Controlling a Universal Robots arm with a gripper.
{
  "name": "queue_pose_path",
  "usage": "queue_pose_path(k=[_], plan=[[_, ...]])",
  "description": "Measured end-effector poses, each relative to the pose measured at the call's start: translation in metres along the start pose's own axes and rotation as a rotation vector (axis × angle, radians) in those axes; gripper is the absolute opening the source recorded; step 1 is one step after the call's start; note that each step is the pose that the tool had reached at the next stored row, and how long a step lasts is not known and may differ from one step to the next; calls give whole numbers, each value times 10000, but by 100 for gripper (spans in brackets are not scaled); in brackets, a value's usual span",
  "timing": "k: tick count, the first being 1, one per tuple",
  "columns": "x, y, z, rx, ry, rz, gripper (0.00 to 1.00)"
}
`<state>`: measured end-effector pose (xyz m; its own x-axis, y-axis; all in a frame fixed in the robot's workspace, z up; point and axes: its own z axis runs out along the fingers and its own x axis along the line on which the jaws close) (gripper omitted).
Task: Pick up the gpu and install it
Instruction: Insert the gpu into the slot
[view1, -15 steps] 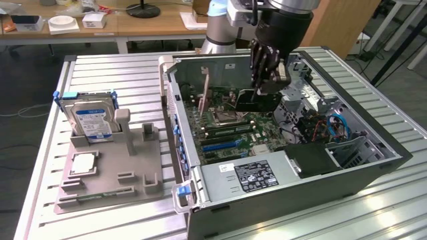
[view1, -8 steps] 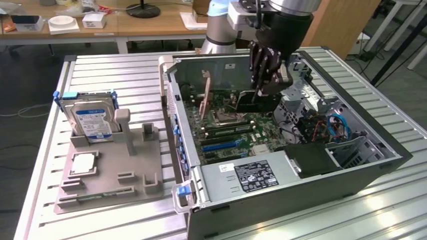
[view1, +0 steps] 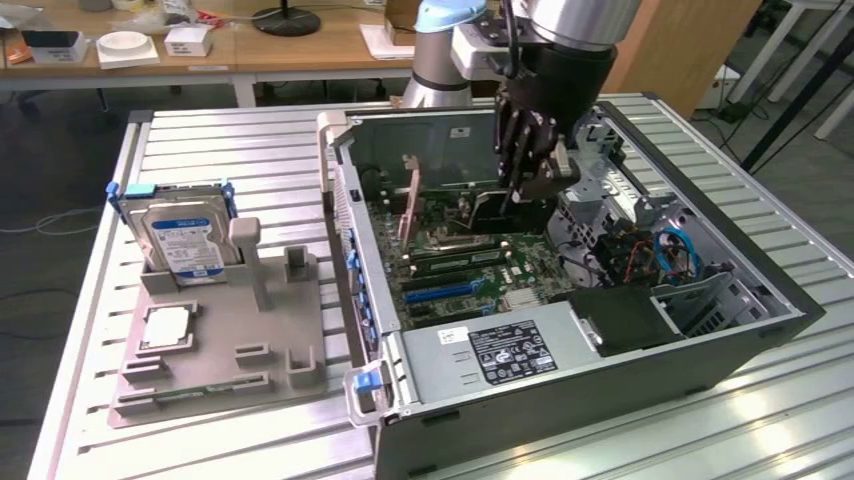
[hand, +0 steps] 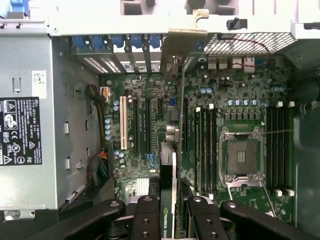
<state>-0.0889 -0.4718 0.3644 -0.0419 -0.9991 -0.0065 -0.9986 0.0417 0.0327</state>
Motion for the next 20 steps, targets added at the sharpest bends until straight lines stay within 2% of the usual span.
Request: queue_pose_path(k=[2,3,4,5,6,7,10,20], plan=[[0,0,33,25,8,-9,26],[0,0,42,61,11,-9,26],[0,0,49,119,14,-12,26],[0,-1,53,204,14,-16,26],[-1,0,56,335,9,-22,26],[0,5,67,399,8,-24,26],[1,32,121,402,27,-29,26],[4,59,303,403,27,-33,26]])
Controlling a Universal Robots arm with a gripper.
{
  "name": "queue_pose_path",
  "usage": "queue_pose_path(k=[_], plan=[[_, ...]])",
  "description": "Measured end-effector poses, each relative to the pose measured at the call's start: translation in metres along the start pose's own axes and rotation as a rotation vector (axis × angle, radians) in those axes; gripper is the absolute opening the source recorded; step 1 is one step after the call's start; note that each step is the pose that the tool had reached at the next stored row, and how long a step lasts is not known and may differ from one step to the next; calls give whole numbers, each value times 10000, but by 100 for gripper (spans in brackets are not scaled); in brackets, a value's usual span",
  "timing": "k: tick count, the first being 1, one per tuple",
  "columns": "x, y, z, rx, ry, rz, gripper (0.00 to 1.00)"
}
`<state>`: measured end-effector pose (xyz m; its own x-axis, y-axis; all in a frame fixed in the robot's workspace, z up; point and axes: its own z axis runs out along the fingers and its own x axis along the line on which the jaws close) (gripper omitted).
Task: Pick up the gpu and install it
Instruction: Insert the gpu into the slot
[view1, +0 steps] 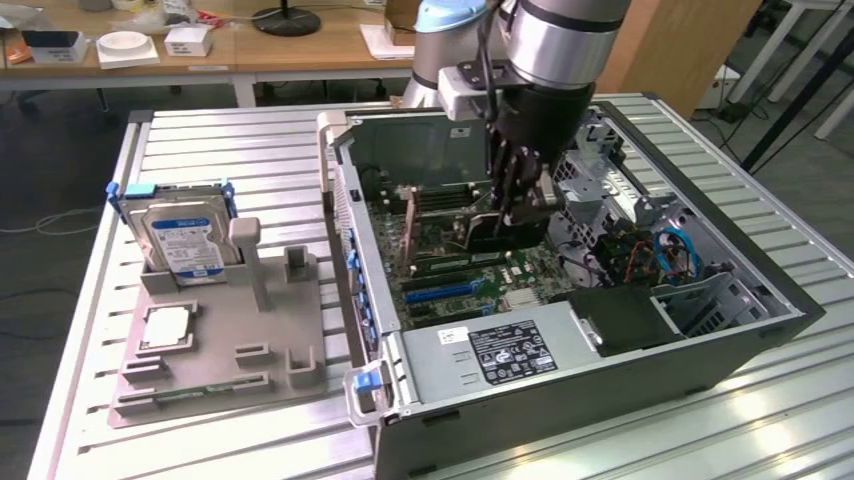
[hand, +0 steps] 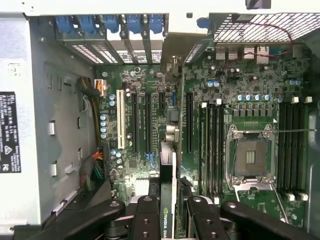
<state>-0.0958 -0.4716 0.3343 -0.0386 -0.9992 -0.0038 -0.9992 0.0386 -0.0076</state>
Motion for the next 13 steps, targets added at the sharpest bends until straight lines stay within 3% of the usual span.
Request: queue_pose_path(k=[9,13], plan=[[1,21,161,6,2,-15,26],[1,21,174,5,6,-16,26]])
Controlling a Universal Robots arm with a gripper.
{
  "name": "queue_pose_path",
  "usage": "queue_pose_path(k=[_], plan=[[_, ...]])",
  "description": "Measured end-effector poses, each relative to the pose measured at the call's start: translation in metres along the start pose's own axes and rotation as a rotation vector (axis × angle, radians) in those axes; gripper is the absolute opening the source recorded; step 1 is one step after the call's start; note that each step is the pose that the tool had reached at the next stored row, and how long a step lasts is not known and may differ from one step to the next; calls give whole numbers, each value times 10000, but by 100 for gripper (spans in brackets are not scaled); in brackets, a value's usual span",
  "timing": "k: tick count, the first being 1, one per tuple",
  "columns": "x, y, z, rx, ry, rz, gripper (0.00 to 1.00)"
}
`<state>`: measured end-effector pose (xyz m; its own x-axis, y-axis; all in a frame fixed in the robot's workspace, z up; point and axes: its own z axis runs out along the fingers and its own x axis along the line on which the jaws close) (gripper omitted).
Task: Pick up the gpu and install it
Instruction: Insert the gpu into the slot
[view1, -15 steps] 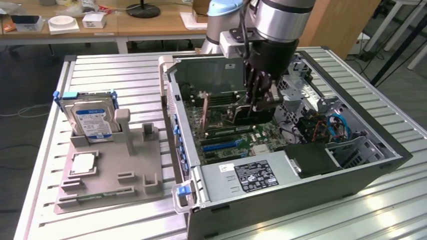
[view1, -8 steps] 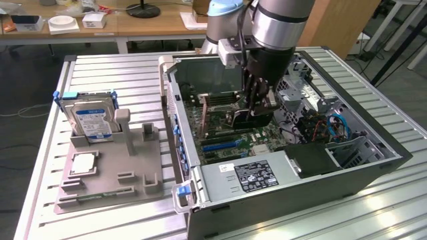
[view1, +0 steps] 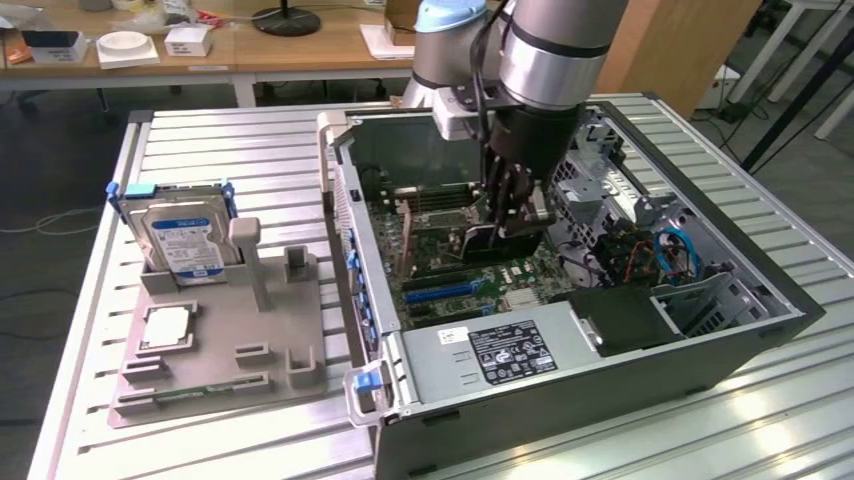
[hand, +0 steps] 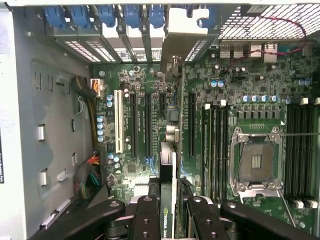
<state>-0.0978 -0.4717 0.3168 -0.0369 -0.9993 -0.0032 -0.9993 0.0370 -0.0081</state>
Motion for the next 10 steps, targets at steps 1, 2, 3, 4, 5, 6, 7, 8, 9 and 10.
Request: queue_pose_path(k=[1,2,3,4,5,6,7,8,9,10], plan=[[0,1,19,1,-1,1,26],[-1,6,36,3,1,3,26],[-2,14,53,4,2,3,26],[-6,25,72,4,6,1,26],[-12,37,90,5,13,1,26],[-17,49,108,5,21,0,26],[-23,62,126,5,29,1,26],[-28,73,144,5,34,1,26],[-32,84,162,5,38,1,26],[-36,93,181,6,41,1,26]])
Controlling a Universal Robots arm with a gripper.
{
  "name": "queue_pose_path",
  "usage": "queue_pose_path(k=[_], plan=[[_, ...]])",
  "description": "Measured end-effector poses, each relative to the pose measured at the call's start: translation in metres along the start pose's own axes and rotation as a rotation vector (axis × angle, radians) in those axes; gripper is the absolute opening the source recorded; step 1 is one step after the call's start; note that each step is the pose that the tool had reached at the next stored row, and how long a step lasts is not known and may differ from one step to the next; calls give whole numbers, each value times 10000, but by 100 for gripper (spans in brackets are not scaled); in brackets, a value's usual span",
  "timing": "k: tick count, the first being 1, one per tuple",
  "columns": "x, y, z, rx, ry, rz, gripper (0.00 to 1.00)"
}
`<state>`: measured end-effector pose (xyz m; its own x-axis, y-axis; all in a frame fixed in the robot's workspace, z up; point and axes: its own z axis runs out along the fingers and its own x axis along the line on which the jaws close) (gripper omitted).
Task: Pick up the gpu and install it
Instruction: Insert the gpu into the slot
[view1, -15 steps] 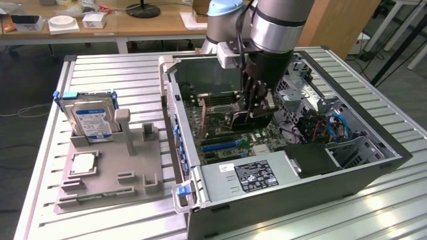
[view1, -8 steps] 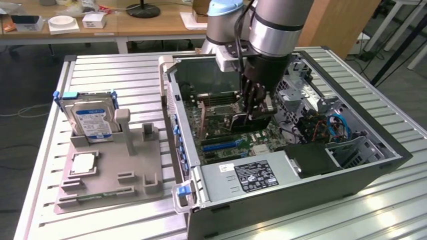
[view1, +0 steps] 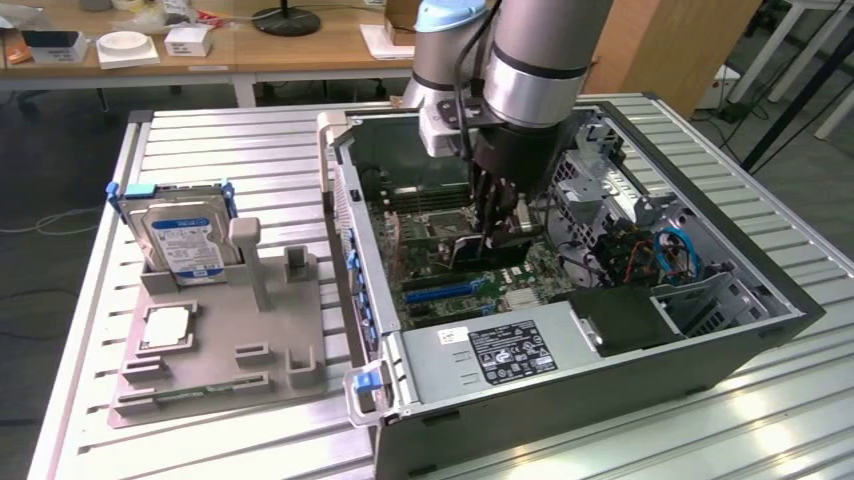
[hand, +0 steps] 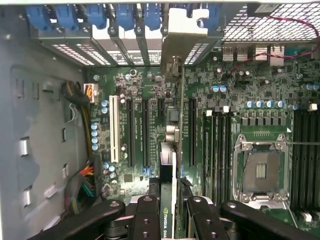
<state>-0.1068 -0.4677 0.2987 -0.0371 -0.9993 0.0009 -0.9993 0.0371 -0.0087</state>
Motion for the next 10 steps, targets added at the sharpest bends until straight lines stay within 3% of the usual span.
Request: queue_pose_path(k=[10], plan=[[-29,80,181,3,4,-4,26]])
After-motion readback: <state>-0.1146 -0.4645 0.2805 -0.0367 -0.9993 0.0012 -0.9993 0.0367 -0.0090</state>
